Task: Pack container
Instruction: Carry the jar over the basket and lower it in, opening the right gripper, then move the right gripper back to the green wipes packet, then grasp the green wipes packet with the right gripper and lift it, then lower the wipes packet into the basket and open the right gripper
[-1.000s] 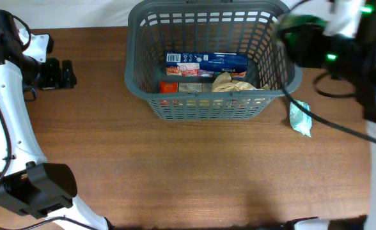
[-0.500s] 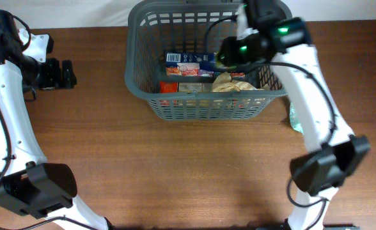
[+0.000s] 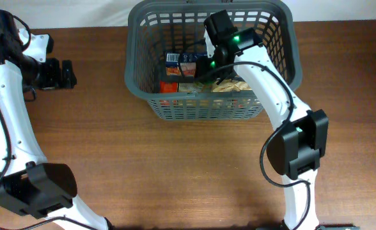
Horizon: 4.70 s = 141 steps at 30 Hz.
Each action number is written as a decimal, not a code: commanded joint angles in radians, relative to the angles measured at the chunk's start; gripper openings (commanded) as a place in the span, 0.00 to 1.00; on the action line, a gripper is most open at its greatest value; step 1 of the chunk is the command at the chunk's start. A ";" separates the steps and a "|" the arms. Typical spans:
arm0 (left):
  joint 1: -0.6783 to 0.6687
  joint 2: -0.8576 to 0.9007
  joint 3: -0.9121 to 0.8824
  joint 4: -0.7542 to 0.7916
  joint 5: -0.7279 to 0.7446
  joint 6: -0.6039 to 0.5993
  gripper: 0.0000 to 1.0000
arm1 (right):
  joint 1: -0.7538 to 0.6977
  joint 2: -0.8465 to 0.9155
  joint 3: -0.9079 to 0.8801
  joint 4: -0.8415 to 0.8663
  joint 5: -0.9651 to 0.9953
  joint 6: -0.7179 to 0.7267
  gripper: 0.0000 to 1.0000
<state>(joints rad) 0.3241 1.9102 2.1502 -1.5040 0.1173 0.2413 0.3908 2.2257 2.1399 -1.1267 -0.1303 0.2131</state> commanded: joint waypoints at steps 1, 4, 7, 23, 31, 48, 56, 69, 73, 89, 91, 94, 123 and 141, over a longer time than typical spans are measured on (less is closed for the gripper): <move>0.006 0.004 -0.006 0.000 0.014 -0.013 0.99 | -0.001 -0.048 0.027 -0.031 0.024 -0.063 0.56; 0.006 0.004 -0.006 0.000 0.014 -0.013 0.99 | -0.001 -0.098 0.069 -0.091 0.065 -0.105 0.99; 0.006 0.005 -0.006 0.000 0.014 -0.013 0.99 | -0.001 -0.162 0.127 -0.149 0.115 -0.142 0.99; 0.006 0.004 -0.006 0.000 0.014 -0.013 0.99 | -0.454 -0.599 0.237 -0.232 0.310 -0.095 0.99; 0.006 0.004 -0.006 0.000 0.014 -0.013 0.99 | -0.750 -0.549 -0.032 -0.159 0.159 0.088 0.99; 0.006 0.005 -0.006 0.000 0.014 -0.013 0.99 | -0.756 -0.344 -0.664 0.111 -0.069 -0.066 0.99; 0.006 0.004 -0.006 0.000 0.014 -0.013 0.99 | -0.756 -0.281 -0.769 0.168 -0.094 -0.131 0.93; 0.006 0.005 -0.006 0.000 0.014 -0.013 0.99 | -0.756 -0.240 -0.820 0.223 -0.094 -0.130 0.62; 0.006 0.004 -0.006 0.000 0.014 -0.013 0.99 | -0.756 -0.240 -0.822 0.231 -0.084 -0.128 0.57; 0.006 0.004 -0.006 0.000 0.014 -0.013 0.99 | -0.758 -0.201 -0.827 0.229 0.009 -0.073 0.13; 0.006 0.005 -0.006 0.000 0.014 -0.013 0.99 | -0.764 -0.202 -0.814 0.211 0.006 -0.052 0.04; 0.006 0.004 -0.006 0.000 0.014 -0.013 0.99 | -0.766 -0.206 -0.763 0.165 -0.002 -0.039 0.04; 0.006 0.004 -0.006 0.000 0.014 -0.013 0.99 | -0.205 -0.552 -0.070 -0.055 -0.068 -0.162 0.04; 0.006 0.005 -0.006 0.000 0.014 -0.013 0.99 | -0.094 -0.030 -0.070 -0.008 -0.080 -0.161 0.04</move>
<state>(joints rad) 0.3241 1.9102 2.1502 -1.5040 0.1207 0.2413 0.2935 2.1555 2.0716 -1.1427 -0.2008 0.0597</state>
